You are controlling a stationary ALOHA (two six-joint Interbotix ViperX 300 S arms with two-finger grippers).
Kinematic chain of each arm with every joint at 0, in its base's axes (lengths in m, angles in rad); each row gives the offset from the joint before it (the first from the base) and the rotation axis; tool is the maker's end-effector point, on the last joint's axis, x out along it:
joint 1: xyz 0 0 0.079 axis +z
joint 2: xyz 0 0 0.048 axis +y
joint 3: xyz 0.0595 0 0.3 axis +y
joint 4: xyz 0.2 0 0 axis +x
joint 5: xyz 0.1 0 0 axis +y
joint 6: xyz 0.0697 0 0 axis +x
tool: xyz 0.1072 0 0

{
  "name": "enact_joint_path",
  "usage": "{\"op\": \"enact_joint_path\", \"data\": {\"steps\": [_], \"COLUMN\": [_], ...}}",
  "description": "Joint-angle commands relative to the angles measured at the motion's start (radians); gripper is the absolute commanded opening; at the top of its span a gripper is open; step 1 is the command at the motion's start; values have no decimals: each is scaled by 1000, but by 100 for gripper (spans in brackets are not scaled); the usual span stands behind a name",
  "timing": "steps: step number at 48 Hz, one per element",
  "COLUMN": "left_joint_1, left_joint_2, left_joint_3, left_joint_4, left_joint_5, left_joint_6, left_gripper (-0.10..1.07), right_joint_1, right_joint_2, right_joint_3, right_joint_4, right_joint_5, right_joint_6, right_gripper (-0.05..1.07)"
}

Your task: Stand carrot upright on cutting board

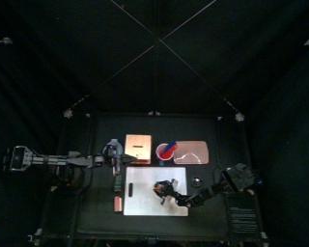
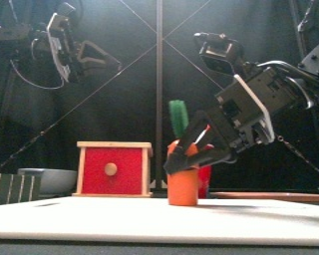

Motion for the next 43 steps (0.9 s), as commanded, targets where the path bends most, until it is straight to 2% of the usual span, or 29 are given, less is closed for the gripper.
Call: {"op": "enact_joint_path", "data": {"steps": [1, 24, 36, 43], "left_joint_1": [3, 3, 3, 3], "left_joint_2": [-5, -3, -3, -2], "left_joint_3": [-31, -29, -29, -29], "left_joint_4": [-6, -14, -15, -23], "left_joint_5": [-11, -11, -11, -11], "left_joint_6": [0, 0, -2, -2], "left_gripper": [9, 9, 9, 9], "right_joint_1": [3, 2, -2, -3], "right_joint_2": [-26, -48, -61, -74], "right_joint_3": [-6, -8, -3, -6], "right_joint_4": [-2, -21, -29, -18], "right_joint_5": [3, 5, 6, 8], "right_joint_6": [0, -6, -17, -17], "right_gripper": [82, 84, 101, 103]}}
